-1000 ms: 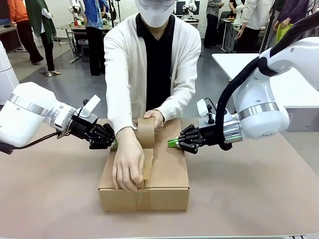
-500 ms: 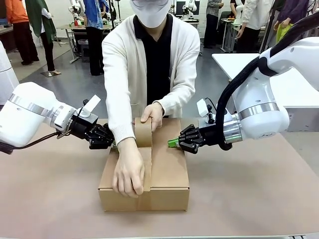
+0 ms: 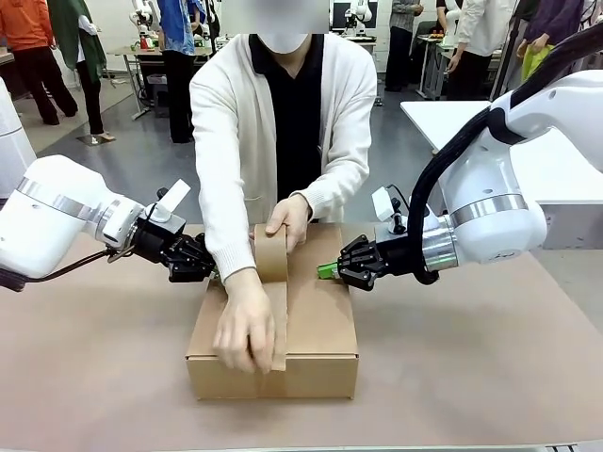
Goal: Wrap the clocks to prevent damage.
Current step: After the human seals the box with tape, release both hands from the side flaps of the Package Box.
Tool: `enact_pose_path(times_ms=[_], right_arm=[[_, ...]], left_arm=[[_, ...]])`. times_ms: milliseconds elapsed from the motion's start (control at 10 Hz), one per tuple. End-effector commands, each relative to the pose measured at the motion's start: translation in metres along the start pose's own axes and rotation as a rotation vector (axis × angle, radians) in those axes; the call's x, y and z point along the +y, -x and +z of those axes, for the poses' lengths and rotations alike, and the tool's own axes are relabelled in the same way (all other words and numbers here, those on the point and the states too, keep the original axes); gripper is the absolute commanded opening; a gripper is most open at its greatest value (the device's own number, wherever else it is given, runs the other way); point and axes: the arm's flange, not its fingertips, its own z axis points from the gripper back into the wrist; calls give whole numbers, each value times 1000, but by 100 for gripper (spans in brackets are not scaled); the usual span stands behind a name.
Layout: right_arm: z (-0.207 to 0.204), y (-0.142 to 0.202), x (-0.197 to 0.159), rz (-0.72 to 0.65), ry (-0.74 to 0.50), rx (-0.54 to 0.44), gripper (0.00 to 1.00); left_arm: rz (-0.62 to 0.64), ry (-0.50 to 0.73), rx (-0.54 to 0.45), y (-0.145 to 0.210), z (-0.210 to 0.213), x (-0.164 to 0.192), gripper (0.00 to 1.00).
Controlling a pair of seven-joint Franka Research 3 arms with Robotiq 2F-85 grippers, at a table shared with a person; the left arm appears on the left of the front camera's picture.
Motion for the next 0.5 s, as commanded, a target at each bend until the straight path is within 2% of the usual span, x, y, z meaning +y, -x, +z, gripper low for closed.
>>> enact_pose_path(times_ms=[0, 400], right_arm=[[-3, 5, 1, -10, 2, 10, 1], [-3, 5, 1, -10, 2, 10, 1]], left_arm=[[-11, -6, 10, 2, -2, 0, 0], [-11, -6, 10, 2, -2, 0, 0]])
